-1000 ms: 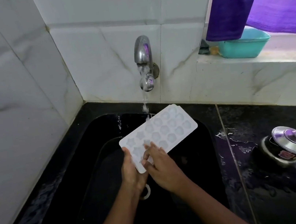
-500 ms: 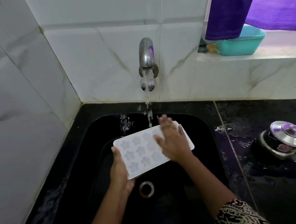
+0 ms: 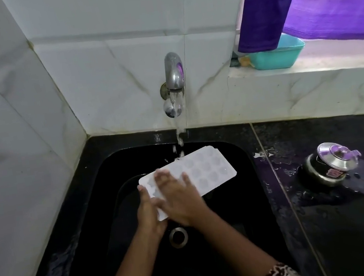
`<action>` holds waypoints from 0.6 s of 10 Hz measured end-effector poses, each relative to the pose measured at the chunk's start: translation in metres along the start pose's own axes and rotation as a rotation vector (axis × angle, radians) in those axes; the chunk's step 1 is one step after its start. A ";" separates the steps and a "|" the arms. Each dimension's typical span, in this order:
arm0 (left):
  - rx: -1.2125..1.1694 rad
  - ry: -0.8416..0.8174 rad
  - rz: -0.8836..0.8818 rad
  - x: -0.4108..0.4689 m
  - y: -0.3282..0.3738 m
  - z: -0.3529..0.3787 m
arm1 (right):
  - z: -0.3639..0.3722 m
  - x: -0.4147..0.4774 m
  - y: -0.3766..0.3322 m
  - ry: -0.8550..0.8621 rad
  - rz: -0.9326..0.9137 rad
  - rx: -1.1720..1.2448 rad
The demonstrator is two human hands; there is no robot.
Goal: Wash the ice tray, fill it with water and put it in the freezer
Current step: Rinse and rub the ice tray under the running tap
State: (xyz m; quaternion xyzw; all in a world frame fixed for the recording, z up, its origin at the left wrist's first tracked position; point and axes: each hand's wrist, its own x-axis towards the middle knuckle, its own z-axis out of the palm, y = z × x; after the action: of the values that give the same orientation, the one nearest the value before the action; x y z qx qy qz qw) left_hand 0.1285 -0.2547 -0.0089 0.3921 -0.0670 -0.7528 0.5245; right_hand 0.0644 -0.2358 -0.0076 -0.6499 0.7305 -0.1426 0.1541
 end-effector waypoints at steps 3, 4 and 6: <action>0.414 -0.058 -0.275 0.022 0.027 -0.023 | 0.000 0.012 0.025 0.070 0.279 -0.040; 0.359 -0.085 -0.196 0.017 0.024 -0.019 | 0.014 0.003 -0.028 -0.082 -0.026 0.063; 0.430 0.002 -0.258 0.018 0.039 -0.031 | -0.012 0.004 0.037 -0.020 0.126 -0.102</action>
State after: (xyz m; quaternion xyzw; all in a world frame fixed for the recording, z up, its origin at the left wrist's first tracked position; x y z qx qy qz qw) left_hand 0.1748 -0.2771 -0.0191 0.5007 -0.1746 -0.7815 0.3288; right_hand 0.0257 -0.2358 -0.0116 -0.6112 0.7745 -0.0887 0.1367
